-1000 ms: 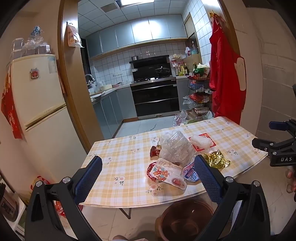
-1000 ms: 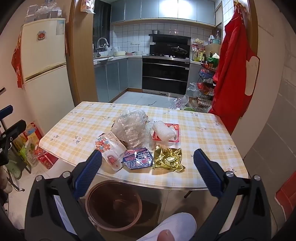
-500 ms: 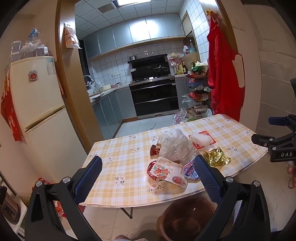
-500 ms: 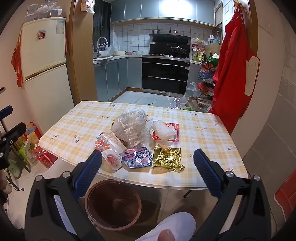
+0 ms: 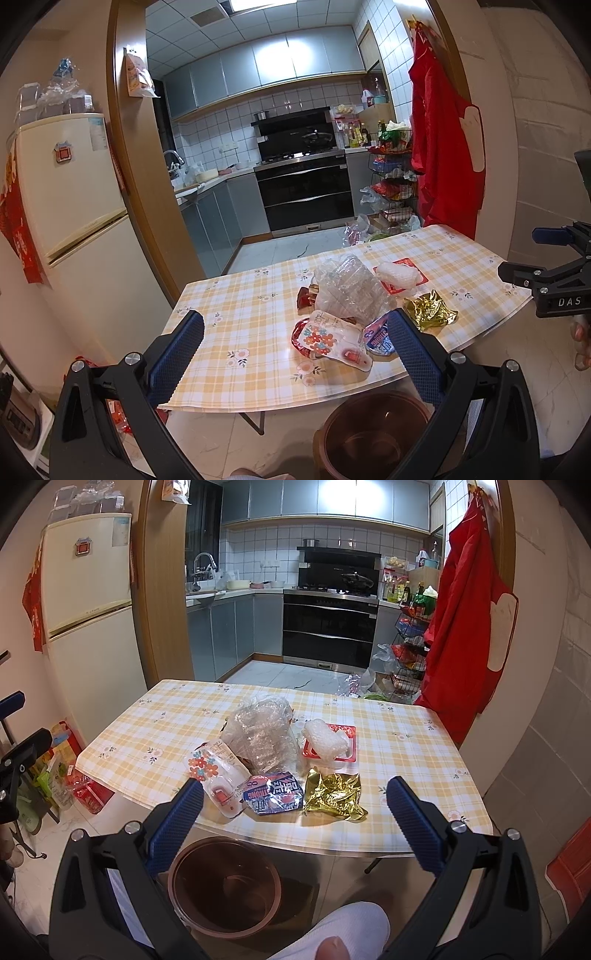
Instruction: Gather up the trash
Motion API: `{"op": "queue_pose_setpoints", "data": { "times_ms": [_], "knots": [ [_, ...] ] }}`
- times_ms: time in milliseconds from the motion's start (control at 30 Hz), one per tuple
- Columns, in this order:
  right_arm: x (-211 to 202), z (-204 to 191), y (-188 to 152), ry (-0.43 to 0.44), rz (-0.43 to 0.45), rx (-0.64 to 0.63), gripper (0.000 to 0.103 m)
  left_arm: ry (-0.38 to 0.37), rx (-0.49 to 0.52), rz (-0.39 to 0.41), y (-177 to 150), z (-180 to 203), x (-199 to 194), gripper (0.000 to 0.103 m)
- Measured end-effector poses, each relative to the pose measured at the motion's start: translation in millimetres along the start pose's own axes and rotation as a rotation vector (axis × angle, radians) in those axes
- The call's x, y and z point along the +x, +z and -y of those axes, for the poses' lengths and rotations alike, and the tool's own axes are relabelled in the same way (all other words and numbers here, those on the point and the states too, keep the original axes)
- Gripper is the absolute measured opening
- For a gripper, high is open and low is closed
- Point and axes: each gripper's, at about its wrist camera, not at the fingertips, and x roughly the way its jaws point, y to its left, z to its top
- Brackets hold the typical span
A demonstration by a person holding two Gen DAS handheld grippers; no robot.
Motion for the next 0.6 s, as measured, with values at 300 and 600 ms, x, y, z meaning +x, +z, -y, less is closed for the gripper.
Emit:
{"op": "queue_pose_setpoints", "data": {
  "times_ms": [300, 600],
  "knots": [
    [0.4, -0.5, -0.3, -0.001, -0.001, -0.001, 0.098, -0.002, 0.002, -0.001, -0.8, 0.3, -1.0, 0.097],
    [0.0, -0.2, -0.3, -0.002, -0.002, -0.003, 0.098, -0.002, -0.001, -0.002, 0.5, 0.1, -0.9, 0.097]
  ]
}}
